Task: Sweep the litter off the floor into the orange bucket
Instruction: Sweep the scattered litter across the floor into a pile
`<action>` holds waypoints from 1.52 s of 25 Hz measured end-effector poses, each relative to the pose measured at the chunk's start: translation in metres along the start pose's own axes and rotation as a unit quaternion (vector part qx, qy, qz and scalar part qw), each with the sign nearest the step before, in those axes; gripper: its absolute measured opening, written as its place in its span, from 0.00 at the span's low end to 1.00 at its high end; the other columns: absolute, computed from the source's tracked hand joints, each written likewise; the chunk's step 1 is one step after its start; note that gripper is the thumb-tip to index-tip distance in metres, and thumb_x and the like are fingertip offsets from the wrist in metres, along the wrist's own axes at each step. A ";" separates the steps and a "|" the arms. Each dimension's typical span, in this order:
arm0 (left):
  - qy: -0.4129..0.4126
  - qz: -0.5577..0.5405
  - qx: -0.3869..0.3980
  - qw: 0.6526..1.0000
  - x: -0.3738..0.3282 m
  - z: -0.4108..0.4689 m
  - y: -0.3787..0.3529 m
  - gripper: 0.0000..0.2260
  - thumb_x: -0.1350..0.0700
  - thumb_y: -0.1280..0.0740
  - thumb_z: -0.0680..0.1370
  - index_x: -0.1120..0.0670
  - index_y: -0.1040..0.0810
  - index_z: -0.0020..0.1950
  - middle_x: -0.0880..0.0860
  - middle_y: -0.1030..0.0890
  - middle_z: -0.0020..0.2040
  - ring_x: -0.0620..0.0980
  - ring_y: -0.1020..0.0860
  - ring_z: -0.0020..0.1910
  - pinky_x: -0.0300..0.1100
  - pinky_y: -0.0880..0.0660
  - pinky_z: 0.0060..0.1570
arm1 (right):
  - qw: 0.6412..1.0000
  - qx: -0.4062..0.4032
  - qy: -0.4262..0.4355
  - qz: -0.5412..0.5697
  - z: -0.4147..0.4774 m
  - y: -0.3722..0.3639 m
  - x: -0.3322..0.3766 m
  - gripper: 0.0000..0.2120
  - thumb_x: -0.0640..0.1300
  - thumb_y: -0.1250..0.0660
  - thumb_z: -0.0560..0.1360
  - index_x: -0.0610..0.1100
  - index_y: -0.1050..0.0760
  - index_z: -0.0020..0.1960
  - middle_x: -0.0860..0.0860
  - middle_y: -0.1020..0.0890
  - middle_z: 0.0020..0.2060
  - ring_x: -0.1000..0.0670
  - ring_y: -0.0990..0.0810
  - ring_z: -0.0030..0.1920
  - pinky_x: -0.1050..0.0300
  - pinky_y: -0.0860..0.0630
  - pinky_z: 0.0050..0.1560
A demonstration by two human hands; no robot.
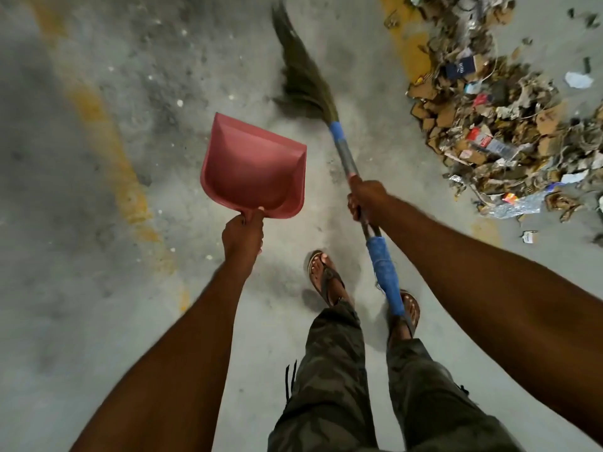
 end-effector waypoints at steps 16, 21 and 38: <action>-0.002 -0.031 -0.001 1.000 -0.074 0.050 0.006 0.17 0.46 0.30 0.80 0.57 0.22 0.38 0.51 0.26 0.29 0.48 0.30 0.25 0.38 0.33 0.25 | 0.998 0.061 0.012 -0.031 0.027 -0.023 0.111 0.24 0.55 0.37 0.83 0.39 0.27 0.36 0.45 0.25 0.25 0.49 0.31 0.19 0.63 0.33 0.23; 0.004 -0.045 0.002 0.999 -0.123 0.085 -0.016 0.17 0.46 0.29 0.80 0.58 0.22 0.40 0.51 0.27 0.28 0.47 0.31 0.24 0.38 0.34 0.24 | 0.981 -0.070 -0.058 0.169 0.064 0.004 0.149 0.25 0.56 0.41 0.84 0.39 0.30 0.37 0.44 0.27 0.25 0.48 0.31 0.18 0.61 0.33 0.23; -0.036 0.005 -0.068 0.997 -0.249 0.210 0.076 0.18 0.45 0.32 0.81 0.57 0.21 0.40 0.55 0.22 0.32 0.52 0.27 0.28 0.41 0.30 0.30 | 0.999 0.009 0.004 0.036 0.039 -0.144 0.298 0.29 0.67 0.37 0.77 0.40 0.24 0.39 0.43 0.21 0.28 0.46 0.24 0.23 0.55 0.26 0.24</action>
Point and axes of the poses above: each hand's wrist, its own z-axis towards the middle knuckle, its own y-axis out of the back of the hand, x = y × z, the point moved 2 cm from there along z, towards the middle knuckle
